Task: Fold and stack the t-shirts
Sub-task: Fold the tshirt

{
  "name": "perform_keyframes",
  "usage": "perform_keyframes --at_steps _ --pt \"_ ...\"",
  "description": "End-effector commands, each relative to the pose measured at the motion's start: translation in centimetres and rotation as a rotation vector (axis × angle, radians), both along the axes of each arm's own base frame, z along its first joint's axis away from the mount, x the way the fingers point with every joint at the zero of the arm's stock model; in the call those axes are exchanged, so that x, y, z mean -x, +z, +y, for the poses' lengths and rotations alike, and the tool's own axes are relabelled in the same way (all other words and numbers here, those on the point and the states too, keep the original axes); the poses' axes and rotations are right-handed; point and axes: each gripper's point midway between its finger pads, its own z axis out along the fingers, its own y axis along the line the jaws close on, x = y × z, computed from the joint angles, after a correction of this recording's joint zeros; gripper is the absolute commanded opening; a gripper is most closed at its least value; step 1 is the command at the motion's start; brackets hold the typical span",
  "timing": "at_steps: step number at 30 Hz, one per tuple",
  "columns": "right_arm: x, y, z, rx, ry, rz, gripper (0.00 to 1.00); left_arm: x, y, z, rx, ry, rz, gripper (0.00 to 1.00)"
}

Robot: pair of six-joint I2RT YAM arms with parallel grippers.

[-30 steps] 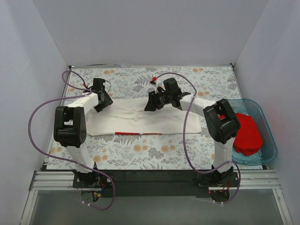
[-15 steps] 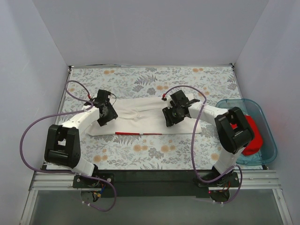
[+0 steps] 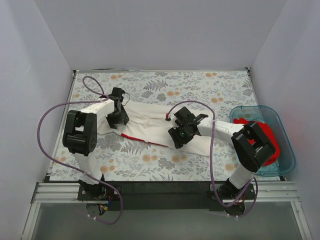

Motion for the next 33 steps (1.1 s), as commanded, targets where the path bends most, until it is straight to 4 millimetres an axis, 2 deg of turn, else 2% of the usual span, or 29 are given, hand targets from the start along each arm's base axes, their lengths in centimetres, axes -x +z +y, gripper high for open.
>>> perform_keyframes --at_steps 1,2,3,4,5,6,7,8,9,10,11,12,14,18,19,20,21,22,23,24,25,27,28,29,30,32,33 --pt "9.8 -0.8 1.2 0.006 0.127 0.288 0.54 -4.6 -3.6 -1.2 0.004 -0.057 -0.030 0.54" --pt "10.9 -0.6 2.0 -0.011 0.151 0.317 0.54 -6.7 -3.8 -2.1 0.017 -0.080 -0.041 0.54" --pt "12.3 -0.2 3.1 -0.034 0.174 0.360 0.54 -7.8 -3.9 -3.1 0.027 -0.107 -0.049 0.54" --pt "13.5 0.5 4.8 -0.044 0.237 0.353 0.54 -8.6 -3.9 -3.8 0.025 -0.136 -0.053 0.54" --pt "13.9 1.0 5.9 -0.051 0.265 0.346 0.54 -8.9 -5.1 -4.4 0.016 -0.152 -0.026 0.55" --pt "14.3 0.8 6.6 -0.035 0.284 0.358 0.54 -11.1 -3.7 -6.2 0.023 -0.185 -0.082 0.55" --pt "15.1 1.1 7.7 -0.039 0.321 0.356 0.54 -11.7 -3.6 -7.2 0.026 -0.206 -0.095 0.55" --pt "14.6 2.4 9.7 -0.080 0.339 0.332 0.54 -12.5 -3.3 -8.1 0.028 -0.234 -0.112 0.55" --pt "14.8 2.4 10.5 -0.092 0.358 0.343 0.54 -13.4 -2.7 -9.9 0.033 -0.277 -0.142 0.56" --pt "14.8 2.8 11.5 -0.109 0.377 0.338 0.54 -14.0 -2.2 -10.6 0.028 -0.302 -0.161 0.57" --pt "14.2 3.8 12.7 -0.138 0.390 0.319 0.54 -14.7 -1.6 -11.0 0.003 -0.335 -0.190 0.58" --pt "13.9 4.0 13.2 -0.146 0.398 0.306 0.54 -15.4 -0.3 -11.8 0.000 -0.358 -0.231 0.64" --pt "12.7 5.0 14.0 -0.164 0.407 0.250 0.54 -16.6 1.5 -12.1 0.002 -0.361 -0.299 0.66" --pt "8.8 6.8 13.5 -0.184 0.343 0.128 0.54 -18.1 7.3 -12.3 0.021 -0.308 -0.446 0.76" --pt "7.0 7.2 13.0 -0.194 0.302 0.105 0.54 -18.2 9.8 -12.0 0.025 -0.292 -0.495 0.79" --pt "3.7 9.0 12.7 -0.268 0.255 0.038 0.54 -18.3 13.4 -10.0 0.018 -0.222 -0.567 0.82" --pt "3.7 9.1 12.7 -0.269 0.255 0.037 0.54 -18.3 13.5 -10.0 0.023 -0.213 -0.569 0.82" --pt "1.7 9.6 12.1 -0.295 0.214 0.017 0.54 -18.2 14.3 -9.0 0.011 -0.184 -0.585 0.83" --pt "0.7 10.1 12.0 -0.321 0.201 0.000 0.54 -17.6 16.2 -7.9 0.015 -0.156 -0.612 0.83" --pt "-1.2 11.0 12.0 -0.365 0.183 -0.033 0.53 -17.5 16.7 -6.0 0.017 -0.091 -0.616 0.83" --pt "-2.2 11.4 12.1 -0.382 0.177 -0.052 0.53 -17.1 17.3 -4.6 0.006 -0.050 -0.617 0.84" --pt "-4.5 11.0 12.4 -0.403 0.163 -0.074 0.52 -15.2 18.2 -1.1 0.006 0.039 -0.583 0.84" --pt "-5.8 11.9 13.0 -0.422 0.162 -0.108 0.52 -14.2 18.5 -0.5 0.030 0.075 -0.571 0.84" --pt "-6.7 10.8 13.3 -0.407 0.148 -0.106 0.51 -12.9 18.2 -0.5 0.055 0.072 -0.538 0.84" --pt "-8.3 10.9 13.7 -0.400 0.121 -0.149 0.51 -10.8 18.1 -0.3 0.065 0.070 -0.525 0.84" --pt "-10.3 10.3 15.2 -0.410 0.097 -0.166 0.51 -8.6 17.8 -1.2 0.132 0.036 -0.519 0.83" --pt "-11.1 10.1 15.8 -0.417 0.086 -0.172 0.51 -5.8 17.1 -1.1 0.145 0.027 -0.504 0.83"
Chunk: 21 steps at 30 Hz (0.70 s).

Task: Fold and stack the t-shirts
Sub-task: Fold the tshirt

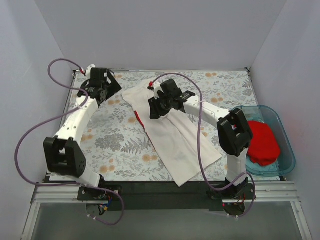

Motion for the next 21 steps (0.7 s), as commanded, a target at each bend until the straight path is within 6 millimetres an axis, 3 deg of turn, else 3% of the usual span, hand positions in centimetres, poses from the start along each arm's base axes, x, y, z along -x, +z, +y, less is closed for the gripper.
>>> perform_keyframes --at_steps 1,5,7,10,11,13,14,17,18,21 --pt "-3.7 0.3 3.8 -0.073 -0.012 -0.097 0.51 7.0 -3.1 -2.3 0.074 -0.084 0.116 0.83" --pt "-7.4 -1.4 6.8 -0.106 -0.049 -0.114 0.51 13.5 -5.6 -1.7 0.068 -0.106 0.203 0.83" --pt "-8.9 -2.2 7.1 -0.102 -0.087 -0.123 0.51 16.3 -6.4 -1.2 0.064 -0.109 0.237 0.83" --pt "-11.0 -4.1 7.6 -0.112 -0.141 -0.105 0.51 18.4 -6.4 -0.9 0.072 -0.113 0.228 0.83" --pt "-11.6 -5.7 7.5 -0.101 -0.164 -0.088 0.51 18.9 -6.2 -0.8 0.075 -0.112 0.221 0.82" --pt "-13.7 -6.4 6.6 -0.111 -0.256 -0.062 0.51 19.3 -6.0 -0.4 0.073 -0.090 0.210 0.82" --pt "-14.4 -7.8 6.1 -0.099 -0.295 -0.040 0.52 19.7 -5.9 -0.2 0.070 -0.082 0.205 0.82" --pt "-17.5 -9.5 2.6 -0.075 -0.457 -0.009 0.52 20.0 -6.1 -0.1 0.067 -0.080 0.219 0.82" --pt "-19.2 -9.8 0.6 -0.067 -0.527 -0.010 0.52 20.1 -6.2 -0.1 0.069 -0.083 0.224 0.82" --pt "-21.7 -10.0 -3.0 -0.078 -0.638 0.009 0.52 20.1 -6.9 -0.6 0.080 -0.104 0.250 0.82"
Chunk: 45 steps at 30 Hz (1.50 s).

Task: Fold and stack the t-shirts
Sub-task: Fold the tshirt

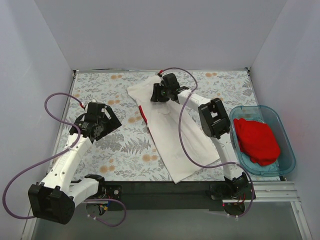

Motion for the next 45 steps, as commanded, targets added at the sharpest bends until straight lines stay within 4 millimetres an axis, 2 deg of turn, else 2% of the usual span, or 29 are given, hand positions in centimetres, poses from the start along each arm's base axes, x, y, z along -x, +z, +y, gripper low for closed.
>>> perform_keyframes --at_steps 1,4,5,7,8,10,11,12,13,14,15,16,17,19,21,22,23,24,28,30,33,35,36,37,39,40,42,43,45 --pt "-5.5 -1.5 -6.9 0.026 -0.241 0.023 0.52 0.7 -1.3 -0.2 0.006 -0.016 0.056 0.82" --pt "-7.0 2.1 -7.7 -0.012 -0.198 -0.044 0.54 0.6 -1.8 -0.8 0.021 -0.041 0.073 0.82" --pt "-7.3 4.4 -7.7 -0.024 -0.171 -0.092 0.54 0.5 -1.9 -0.8 0.021 -0.049 0.073 0.82" --pt "-6.8 7.0 -7.4 -0.051 -0.126 -0.127 0.55 0.6 -2.5 -1.1 0.029 -0.064 0.091 0.82" --pt "-6.5 10.0 -7.4 -0.070 -0.103 -0.175 0.55 0.6 -2.5 -1.2 0.030 -0.069 0.095 0.82" --pt "-4.6 11.0 -7.4 -0.080 -0.060 -0.168 0.55 0.5 -2.6 -1.5 0.039 -0.081 0.101 0.82" --pt "-3.4 13.6 -7.7 -0.094 -0.036 -0.197 0.55 0.4 -2.6 -1.6 0.043 -0.084 0.101 0.82" --pt "-1.7 12.2 -8.2 -0.071 -0.027 -0.154 0.55 0.4 -2.4 -1.8 0.051 -0.089 0.098 0.82" --pt "-0.4 11.9 -8.7 -0.056 -0.020 -0.137 0.55 0.2 -2.2 -1.9 0.057 -0.090 0.087 0.82" --pt "1.4 13.6 -9.2 -0.053 -0.007 -0.144 0.55 0.1 -2.0 -2.0 0.060 -0.092 0.081 0.82" --pt "4.0 10.9 -9.8 -0.004 0.016 -0.082 0.55 0.1 -2.0 -2.1 0.068 -0.096 0.078 0.82" --pt "5.6 10.1 -10.2 0.022 0.028 -0.055 0.54 -0.1 -1.8 -2.3 0.075 -0.099 0.069 0.82" --pt "7.3 11.3 -10.7 0.025 0.041 -0.065 0.54 -0.1 -1.9 -2.4 0.080 -0.103 0.071 0.82" --pt "12.5 8.7 -11.7 0.104 0.088 0.017 0.53 0.0 -2.1 -2.7 0.096 -0.111 0.077 0.82" --pt "16.9 6.6 -12.0 0.185 0.138 0.081 0.51 0.2 -2.1 -3.5 0.132 -0.139 0.083 0.82" --pt "19.3 5.0 -12.8 0.231 0.156 0.125 0.50 0.2 -2.0 -3.9 0.150 -0.144 0.077 0.82" --pt "20.8 5.3 -12.9 0.246 0.170 0.126 0.49 0.3 -1.9 -4.1 0.155 -0.150 0.073 0.82" --pt "22.8 4.9 -12.4 0.275 0.203 0.137 0.49 0.4 -1.9 -4.3 0.159 -0.154 0.069 0.82" --pt "29.4 3.1 -12.7 0.348 0.256 0.244 0.47 0.8 -1.9 -4.7 0.177 -0.157 0.064 0.82" --pt "31.7 2.0 -12.5 0.378 0.283 0.278 0.45 1.3 -2.2 -5.0 0.193 -0.160 0.076 0.82" --pt "33.5 1.0 -11.5 0.415 0.330 0.289 0.44 1.9 -2.3 -5.4 0.210 -0.166 0.076 0.82" --pt "34.5 0.0 -10.7 0.446 0.366 0.307 0.43 2.2 -2.2 -5.4 0.214 -0.168 0.068 0.82" --pt "34.5 0.1 -10.0 0.440 0.375 0.309 0.42 2.4 -2.2 -5.4 0.217 -0.168 0.069 0.82" --pt "34.9 -1.0 -9.8 0.466 0.386 0.338 0.42 2.5 -1.9 -5.3 0.218 -0.165 0.060 0.82" --pt "35.6 -1.2 -8.2 0.455 0.437 0.361 0.42 2.7 -1.6 -5.3 0.221 -0.165 0.053 0.82" --pt "36.1 -2.5 -8.0 0.482 0.456 0.396 0.42 2.8 -1.5 -5.3 0.221 -0.165 0.053 0.82" --pt "37.4 -3.1 -7.2 0.494 0.510 0.442 0.41 2.9 -1.0 -5.2 0.224 -0.167 0.039 0.82" --pt "37.3 -3.3 -6.0 0.494 0.532 0.444 0.41 3.1 -1.0 -5.2 0.223 -0.168 0.040 0.82" --pt "38.4 -3.3 -4.6 0.485 0.582 0.461 0.41 3.4 -0.9 -5.1 0.222 -0.173 0.039 0.82"
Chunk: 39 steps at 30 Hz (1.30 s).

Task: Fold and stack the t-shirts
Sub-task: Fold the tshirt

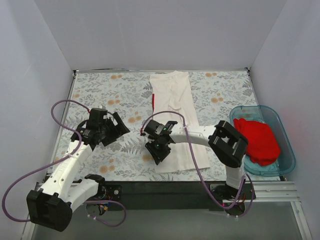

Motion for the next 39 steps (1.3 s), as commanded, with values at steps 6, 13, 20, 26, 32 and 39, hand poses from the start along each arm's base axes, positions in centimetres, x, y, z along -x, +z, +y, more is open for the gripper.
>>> perform_keyframes --at_steps 6,13,20,26,32,39 --pt "3.3 -0.2 5.2 -0.019 0.140 0.056 0.41 2.0 0.7 -0.1 0.019 -0.025 0.006 0.82" --pt "0.4 6.3 3.1 -0.048 0.026 -0.164 0.47 3.4 0.2 -1.9 0.106 -0.085 0.051 0.82" --pt "-5.9 5.5 -7.1 0.102 -0.260 -0.306 0.46 4.4 -0.8 -4.8 0.157 -0.157 0.104 0.82" --pt "-11.0 6.2 -9.7 -0.031 -0.442 -0.343 0.40 4.8 -1.2 -7.6 0.164 -0.213 0.128 0.81" --pt "-15.4 6.5 -9.7 -0.117 -0.534 -0.378 0.36 5.2 -3.1 -10.6 0.111 -0.261 0.171 0.77" --pt "-17.6 4.2 -9.3 -0.108 -0.558 -0.355 0.28 5.7 -4.9 -12.7 0.032 -0.308 0.203 0.71"
